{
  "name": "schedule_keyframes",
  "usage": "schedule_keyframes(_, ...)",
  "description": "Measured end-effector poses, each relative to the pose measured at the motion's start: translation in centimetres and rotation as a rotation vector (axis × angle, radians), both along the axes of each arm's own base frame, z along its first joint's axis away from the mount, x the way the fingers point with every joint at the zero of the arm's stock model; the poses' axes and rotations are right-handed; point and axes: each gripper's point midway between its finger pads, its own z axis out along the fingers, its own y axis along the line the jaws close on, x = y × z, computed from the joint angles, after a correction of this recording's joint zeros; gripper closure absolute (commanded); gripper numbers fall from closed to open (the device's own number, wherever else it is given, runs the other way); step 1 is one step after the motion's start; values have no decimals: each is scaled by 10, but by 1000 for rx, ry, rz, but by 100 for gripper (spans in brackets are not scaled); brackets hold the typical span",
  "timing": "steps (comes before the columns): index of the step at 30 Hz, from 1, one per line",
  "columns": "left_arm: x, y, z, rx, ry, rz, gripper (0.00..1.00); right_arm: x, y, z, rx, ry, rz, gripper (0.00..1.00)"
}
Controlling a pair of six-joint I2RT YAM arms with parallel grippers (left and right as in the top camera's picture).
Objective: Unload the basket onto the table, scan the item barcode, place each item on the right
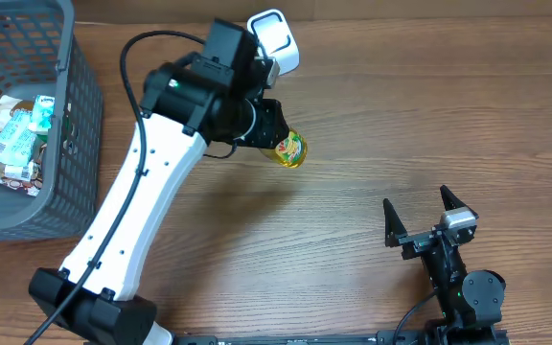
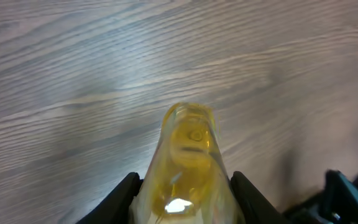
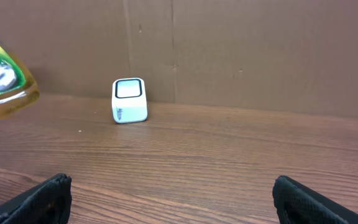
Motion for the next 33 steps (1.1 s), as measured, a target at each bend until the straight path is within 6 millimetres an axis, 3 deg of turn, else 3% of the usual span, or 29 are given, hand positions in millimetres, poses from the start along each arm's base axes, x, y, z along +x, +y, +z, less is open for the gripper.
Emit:
schedule_keyframes(15,0,-18,-5,144,-99,65,96,0,0,0,0,0,0,0)
schedule_keyframes(24,6,-25,-32,196,-53,66,96,0,0,0,0,0,0,0)
schedule_keyframes(33,8,-44,-53,212,-29,51,96,0,0,0,0,0,1,0)
